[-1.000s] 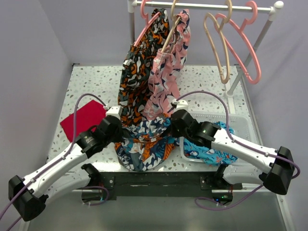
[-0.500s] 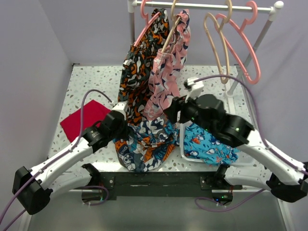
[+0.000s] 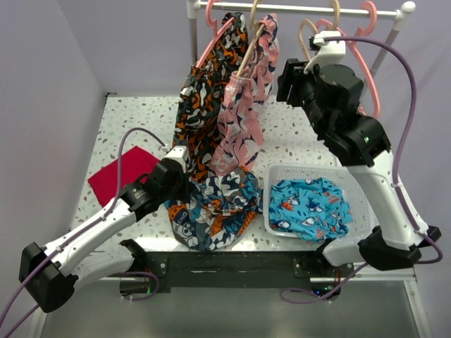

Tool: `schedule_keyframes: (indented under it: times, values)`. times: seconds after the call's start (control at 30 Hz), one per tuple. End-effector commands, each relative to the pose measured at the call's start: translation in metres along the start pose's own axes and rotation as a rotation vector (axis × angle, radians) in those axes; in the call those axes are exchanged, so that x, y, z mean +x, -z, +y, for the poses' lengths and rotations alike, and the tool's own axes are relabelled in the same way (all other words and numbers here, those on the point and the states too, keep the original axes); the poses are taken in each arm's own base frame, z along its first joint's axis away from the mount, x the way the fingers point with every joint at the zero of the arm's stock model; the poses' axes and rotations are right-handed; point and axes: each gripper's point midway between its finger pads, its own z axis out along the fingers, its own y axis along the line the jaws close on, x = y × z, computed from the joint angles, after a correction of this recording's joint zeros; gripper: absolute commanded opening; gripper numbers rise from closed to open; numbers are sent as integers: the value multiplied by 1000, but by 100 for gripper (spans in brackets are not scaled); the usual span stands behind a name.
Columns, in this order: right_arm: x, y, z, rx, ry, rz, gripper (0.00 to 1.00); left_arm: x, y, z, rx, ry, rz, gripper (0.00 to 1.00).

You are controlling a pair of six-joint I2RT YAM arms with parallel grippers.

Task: Place the shorts on the hanger

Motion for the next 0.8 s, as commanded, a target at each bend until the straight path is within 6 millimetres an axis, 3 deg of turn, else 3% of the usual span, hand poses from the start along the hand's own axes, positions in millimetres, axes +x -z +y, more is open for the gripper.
schedule_keyframes:
  times: [0.0,0.03,0.13,0.43,0.67,0.77]
  values:
    - [-12,0,-56,118,12,12,61,-30,17,-9,35,-33,-82,2]
    - [-13,-3,-69,150,15,12,61,-31,18,-10,36,-36,-83,2]
    - [-12,-6,-83,155,21,32,62,-33,21,-9,38,-46,-88,2]
    - [0,-16,-107,197,41,61,63,-31,23,-12,59,-64,-78,2]
    - [33,-64,-120,211,52,154,61,-29,25,-14,76,-63,-76,2]
    - [39,-75,-122,214,42,173,59,-27,28,-12,70,-65,-75,2]
